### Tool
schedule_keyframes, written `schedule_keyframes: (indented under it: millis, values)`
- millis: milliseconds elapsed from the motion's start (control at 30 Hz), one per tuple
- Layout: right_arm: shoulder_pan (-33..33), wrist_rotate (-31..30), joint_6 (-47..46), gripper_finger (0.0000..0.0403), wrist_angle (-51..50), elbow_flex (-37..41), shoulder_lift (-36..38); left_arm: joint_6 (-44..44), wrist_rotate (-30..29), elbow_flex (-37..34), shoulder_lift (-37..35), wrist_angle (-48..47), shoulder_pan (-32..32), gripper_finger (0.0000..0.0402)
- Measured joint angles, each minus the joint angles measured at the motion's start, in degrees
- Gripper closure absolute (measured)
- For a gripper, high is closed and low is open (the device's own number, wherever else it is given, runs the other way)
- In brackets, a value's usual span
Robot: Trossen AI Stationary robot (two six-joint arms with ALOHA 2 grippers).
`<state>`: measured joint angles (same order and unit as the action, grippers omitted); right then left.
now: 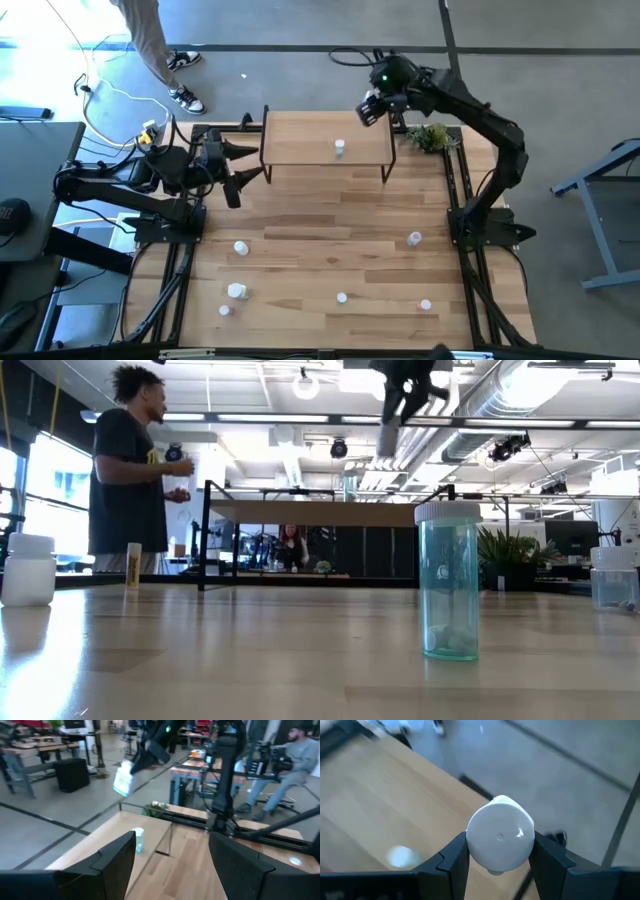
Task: Pick and place medicine bottles onto shelf by color
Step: Put the top pill bottle on the shelf
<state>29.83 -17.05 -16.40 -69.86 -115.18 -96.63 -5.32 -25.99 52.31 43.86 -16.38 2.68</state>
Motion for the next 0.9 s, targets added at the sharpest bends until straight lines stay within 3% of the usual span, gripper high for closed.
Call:
schedule_keyframes:
  millis: [200, 567, 900]
  values:
    - [4.5, 4.8, 1.1, 0.0247, 1.0, 6.0, -0.3, -0.3, -1.5, 0.0, 0.0, 0.0, 0.0, 0.0158]
    - [5.4, 6.6, 2.6, 0.0247, 8.1, 17.0, -0.3, -0.3, -8.2, 0.0, 0.0, 1.0, 0.1, 0.0158]
    - [5.5, 6.8, 4.8, 0.0244, 9.8, 19.6, -0.2, 0.7, -7.9, 0.0, 0.0, 3.5, 6.0, 0.0158]
